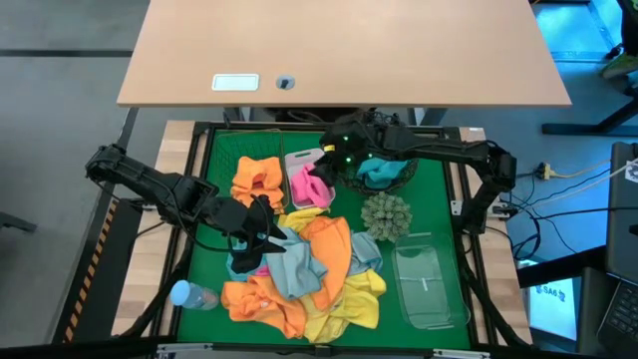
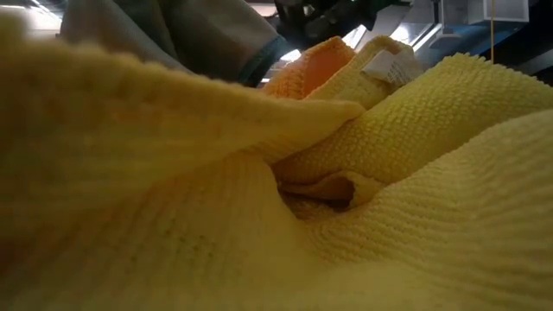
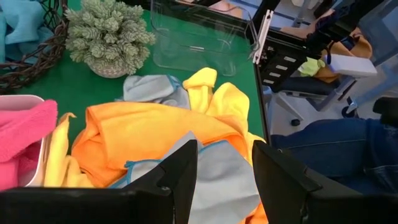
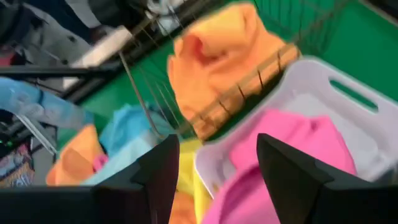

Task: Sort microfiber towel by color & place in baskets
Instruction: Put the light blue microfiber towel into the black basket

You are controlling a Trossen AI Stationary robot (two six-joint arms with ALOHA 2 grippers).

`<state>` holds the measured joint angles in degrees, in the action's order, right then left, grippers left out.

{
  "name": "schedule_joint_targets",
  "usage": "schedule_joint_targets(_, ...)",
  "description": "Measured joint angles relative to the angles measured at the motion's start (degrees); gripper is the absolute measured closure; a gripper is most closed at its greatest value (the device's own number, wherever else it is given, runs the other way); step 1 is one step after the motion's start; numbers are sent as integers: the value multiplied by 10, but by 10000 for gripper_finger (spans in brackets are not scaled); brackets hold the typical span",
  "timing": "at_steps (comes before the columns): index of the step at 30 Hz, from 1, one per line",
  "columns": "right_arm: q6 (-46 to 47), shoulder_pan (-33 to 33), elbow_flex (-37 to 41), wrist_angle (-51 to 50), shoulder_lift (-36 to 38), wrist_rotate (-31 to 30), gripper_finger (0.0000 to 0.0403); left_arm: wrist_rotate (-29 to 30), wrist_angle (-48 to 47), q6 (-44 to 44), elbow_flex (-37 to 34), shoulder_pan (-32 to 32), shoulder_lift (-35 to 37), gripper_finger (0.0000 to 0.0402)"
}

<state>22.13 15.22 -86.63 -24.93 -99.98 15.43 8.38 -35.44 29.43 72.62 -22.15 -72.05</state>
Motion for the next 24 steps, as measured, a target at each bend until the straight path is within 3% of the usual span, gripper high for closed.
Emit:
schedule_joint_targets(6,-46,11,0,-15,20,118,189,1,0,3,0,-1,-9,255)
schedule_joint_targets(8,-64,9,0,-20,39,132,189,2,1,1,-1,-3,-21,255)
schedule_joint_targets(15,-107,-26,0,-71,118,121,189,1,-12,-2,-2,-6,-80,255)
schedule_joint_targets(24,-138,-101,0,-179,174,62,189,-76,-9,0,-2,-17,-145,255)
